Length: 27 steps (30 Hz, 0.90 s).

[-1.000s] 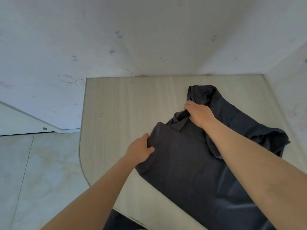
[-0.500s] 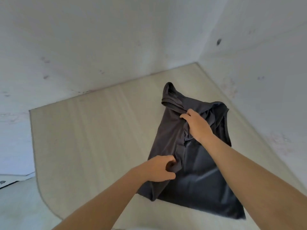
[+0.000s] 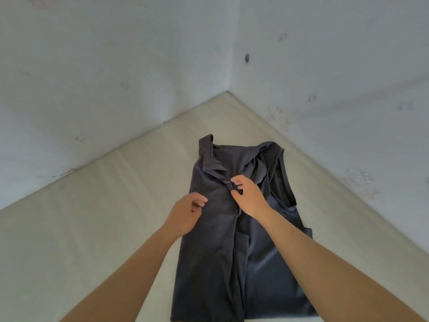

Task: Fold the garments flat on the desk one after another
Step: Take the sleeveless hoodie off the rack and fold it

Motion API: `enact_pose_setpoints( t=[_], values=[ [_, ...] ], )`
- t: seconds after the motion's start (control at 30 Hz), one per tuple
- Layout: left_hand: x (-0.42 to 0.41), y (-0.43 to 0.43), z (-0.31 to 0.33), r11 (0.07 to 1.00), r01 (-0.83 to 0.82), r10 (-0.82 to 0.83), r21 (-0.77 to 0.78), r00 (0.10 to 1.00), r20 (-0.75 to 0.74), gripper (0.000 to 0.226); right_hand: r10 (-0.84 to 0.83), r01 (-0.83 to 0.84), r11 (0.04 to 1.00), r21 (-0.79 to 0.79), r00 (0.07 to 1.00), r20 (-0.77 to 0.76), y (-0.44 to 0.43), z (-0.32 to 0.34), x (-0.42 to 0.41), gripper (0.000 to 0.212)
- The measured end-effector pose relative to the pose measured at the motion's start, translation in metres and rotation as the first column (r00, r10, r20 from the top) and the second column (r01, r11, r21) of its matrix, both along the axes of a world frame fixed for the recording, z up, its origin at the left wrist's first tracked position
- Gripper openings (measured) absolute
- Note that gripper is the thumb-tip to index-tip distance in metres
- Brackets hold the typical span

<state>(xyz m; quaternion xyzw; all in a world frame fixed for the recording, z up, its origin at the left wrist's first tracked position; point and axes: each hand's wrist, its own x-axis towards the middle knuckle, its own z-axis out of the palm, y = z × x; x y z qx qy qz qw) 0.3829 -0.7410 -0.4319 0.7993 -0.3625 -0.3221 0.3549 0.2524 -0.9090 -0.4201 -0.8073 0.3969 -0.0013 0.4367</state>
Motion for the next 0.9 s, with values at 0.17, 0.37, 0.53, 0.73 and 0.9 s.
enact_pose_setpoints(
  t=[0.17,0.37,0.53,0.73,0.9],
  values=[
    [0.053,-0.058,0.013,0.991,-0.109,0.124,-0.082,0.97,0.209,0.057,-0.027,0.027,0.992,0.126,1.0,-0.005,-0.009,-0.001,0.013,0.065],
    [0.1,-0.125,0.035,0.992,0.127,-0.12,0.021,0.857,0.501,0.085,-0.07,0.063,0.99,0.124,0.996,0.051,-0.018,-0.015,0.032,0.077],
    [0.13,-0.162,0.036,0.857,0.393,-0.503,0.335,0.782,0.368,0.045,-0.071,0.071,0.996,0.049,0.997,0.0,-0.019,-0.028,0.045,0.079],
    [0.162,-0.187,0.045,0.825,0.441,-0.516,0.353,0.843,0.152,0.018,-0.233,0.205,0.934,0.293,0.971,0.063,-0.03,-0.028,0.052,0.03],
    [0.164,-0.207,0.03,0.94,0.157,-0.259,0.304,0.906,0.336,0.03,-0.368,0.339,0.876,0.344,0.93,0.021,-0.035,-0.031,0.048,0.013]
  ],
)
